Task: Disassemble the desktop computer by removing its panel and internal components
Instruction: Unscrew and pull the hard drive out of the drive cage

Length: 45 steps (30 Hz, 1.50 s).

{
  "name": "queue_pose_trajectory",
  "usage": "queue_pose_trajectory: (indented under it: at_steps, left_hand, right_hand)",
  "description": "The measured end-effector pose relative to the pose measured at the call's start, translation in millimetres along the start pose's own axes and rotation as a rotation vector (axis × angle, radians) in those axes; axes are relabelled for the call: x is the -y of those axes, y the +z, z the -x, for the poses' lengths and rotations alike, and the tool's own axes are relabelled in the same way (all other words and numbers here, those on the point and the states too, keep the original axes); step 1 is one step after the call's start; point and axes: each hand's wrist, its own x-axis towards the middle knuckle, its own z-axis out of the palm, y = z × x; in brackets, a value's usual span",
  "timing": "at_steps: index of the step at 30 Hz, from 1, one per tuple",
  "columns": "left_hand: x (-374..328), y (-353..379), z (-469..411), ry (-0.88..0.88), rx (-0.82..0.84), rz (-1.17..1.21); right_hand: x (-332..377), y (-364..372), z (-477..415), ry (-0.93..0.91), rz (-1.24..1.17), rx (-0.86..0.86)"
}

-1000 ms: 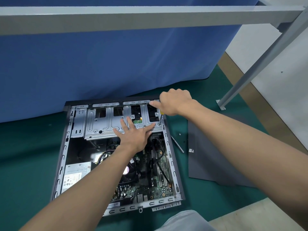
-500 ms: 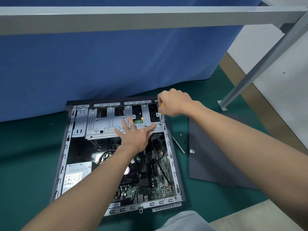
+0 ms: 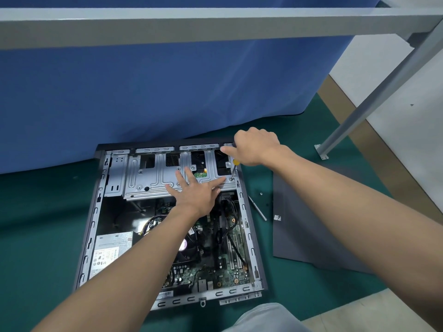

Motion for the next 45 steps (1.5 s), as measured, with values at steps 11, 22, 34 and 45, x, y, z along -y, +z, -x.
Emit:
queue_pose_trajectory:
  at_steps: [11,22,34,45]
  left_hand:
    - [-14,-4,-18,0.225,-0.456,0.132]
    - [-21,2,-30,0.205,-0.384,0.249]
    - [-27,8,-31,0.173,-0.434,0.226]
    - [-29,11,-32,0.256,-0.496,0.007]
  right_hand:
    - [-3,4,-5,-0.064,-0.036,-0.041]
    - [-15,9,-8,-0.155,-0.144,-0.038]
    - [-41,-2,3,-0.156,-0.594,-0.13]
    - [-107,101,15,0.32,-0.644,-0.009]
